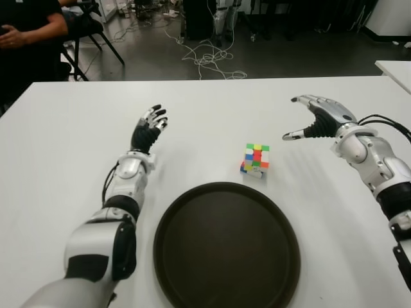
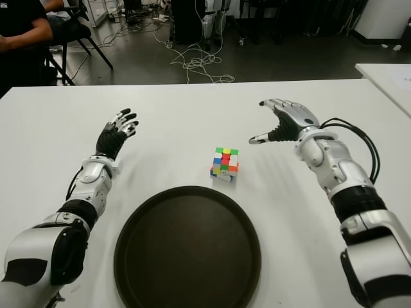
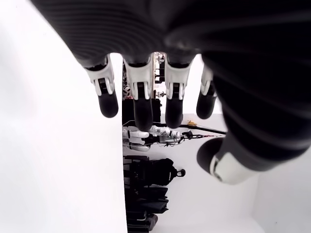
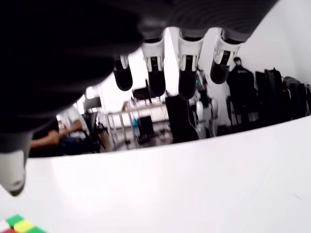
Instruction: Pick up the Rubik's Cube and put it in the plate
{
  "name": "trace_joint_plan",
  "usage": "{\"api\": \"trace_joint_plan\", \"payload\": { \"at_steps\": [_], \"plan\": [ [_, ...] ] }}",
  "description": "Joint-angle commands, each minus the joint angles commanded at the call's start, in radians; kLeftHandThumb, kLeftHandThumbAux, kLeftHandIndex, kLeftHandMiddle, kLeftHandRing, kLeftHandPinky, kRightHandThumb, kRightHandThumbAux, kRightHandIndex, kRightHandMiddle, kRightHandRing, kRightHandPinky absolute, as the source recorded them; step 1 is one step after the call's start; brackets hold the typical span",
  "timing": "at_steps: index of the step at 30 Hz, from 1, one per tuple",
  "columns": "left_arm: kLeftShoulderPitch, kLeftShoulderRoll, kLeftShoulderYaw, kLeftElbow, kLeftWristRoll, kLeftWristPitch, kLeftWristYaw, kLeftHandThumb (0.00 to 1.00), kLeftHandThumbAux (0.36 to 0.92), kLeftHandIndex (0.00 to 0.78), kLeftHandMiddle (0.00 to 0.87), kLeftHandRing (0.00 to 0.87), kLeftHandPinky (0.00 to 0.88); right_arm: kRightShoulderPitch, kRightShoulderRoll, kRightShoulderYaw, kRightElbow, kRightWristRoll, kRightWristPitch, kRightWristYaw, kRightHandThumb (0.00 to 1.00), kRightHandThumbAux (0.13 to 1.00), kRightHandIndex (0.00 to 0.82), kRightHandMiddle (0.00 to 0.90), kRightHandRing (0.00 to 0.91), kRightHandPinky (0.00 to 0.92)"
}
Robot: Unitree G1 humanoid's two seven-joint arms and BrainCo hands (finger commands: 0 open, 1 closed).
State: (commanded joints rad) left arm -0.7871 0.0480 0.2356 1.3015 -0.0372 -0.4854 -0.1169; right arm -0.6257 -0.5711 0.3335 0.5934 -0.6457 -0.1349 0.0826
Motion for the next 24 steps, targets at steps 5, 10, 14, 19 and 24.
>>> {"api": "trace_joint_plan", "payload": {
  "at_steps": [5,10,14,19,24],
  "plan": [
    [0.002,0.0,-0.009,-0.001,0.011,-0.007,0.012,0.006,0.646,0.169,0.193,0.149,0.119,0.038,-0.009,-0.01,-0.111,-0.004,0.04,0.033,0.0,0.472,0.079,0.121,0.109,0.073],
    [0.001,0.0,-0.009,-0.001,0.012,-0.005,0.01,0.01,0.633,0.166,0.193,0.15,0.12,0.062,-0.016,-0.018,-0.184,-0.01,0.063,0.053,0.0,0.477,0.076,0.122,0.112,0.076],
    [-0.001,0.0,-0.009,-0.001,0.012,0.001,0.009,0.008,0.63,0.165,0.19,0.148,0.116,0.084,-0.021,-0.03,-0.238,-0.01,0.077,0.062,0.0,0.479,0.072,0.127,0.118,0.08],
    [-0.001,0.003,-0.008,0.002,0.012,0.005,0.008,0.001,0.63,0.167,0.189,0.147,0.115,0.101,-0.017,-0.044,-0.261,-0.013,0.079,0.038,0.0,0.47,0.075,0.137,0.125,0.085],
    [-0.001,0.003,-0.002,0.002,0.005,0.003,-0.004,0.0,0.644,0.166,0.188,0.146,0.118,0.102,-0.009,-0.05,-0.248,-0.018,0.065,-0.005,0.0,0.475,0.084,0.165,0.163,0.126]
  ]
}}
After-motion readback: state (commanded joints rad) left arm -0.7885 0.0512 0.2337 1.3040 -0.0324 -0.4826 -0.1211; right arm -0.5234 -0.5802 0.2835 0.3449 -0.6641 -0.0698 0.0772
